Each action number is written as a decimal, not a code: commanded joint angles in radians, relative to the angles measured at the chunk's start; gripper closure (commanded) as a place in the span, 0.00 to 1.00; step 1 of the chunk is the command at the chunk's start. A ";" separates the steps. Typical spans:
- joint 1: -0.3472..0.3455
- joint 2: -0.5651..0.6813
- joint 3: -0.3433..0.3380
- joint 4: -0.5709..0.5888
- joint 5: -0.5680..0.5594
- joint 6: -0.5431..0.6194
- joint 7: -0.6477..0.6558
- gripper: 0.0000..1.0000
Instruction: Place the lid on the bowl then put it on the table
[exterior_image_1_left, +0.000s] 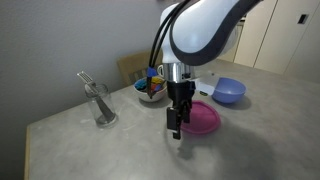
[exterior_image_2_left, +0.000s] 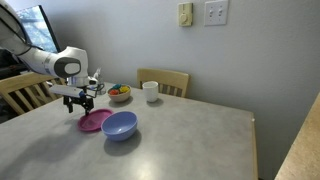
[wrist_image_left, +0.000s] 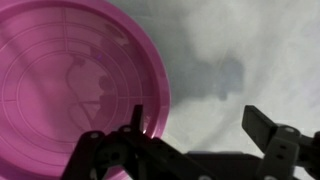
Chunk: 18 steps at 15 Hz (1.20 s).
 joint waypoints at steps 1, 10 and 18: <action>0.000 0.016 0.003 0.024 -0.013 -0.034 0.007 0.00; 0.092 0.051 -0.102 0.041 -0.098 -0.045 0.302 0.01; 0.122 0.096 -0.107 0.135 -0.140 -0.140 0.371 0.69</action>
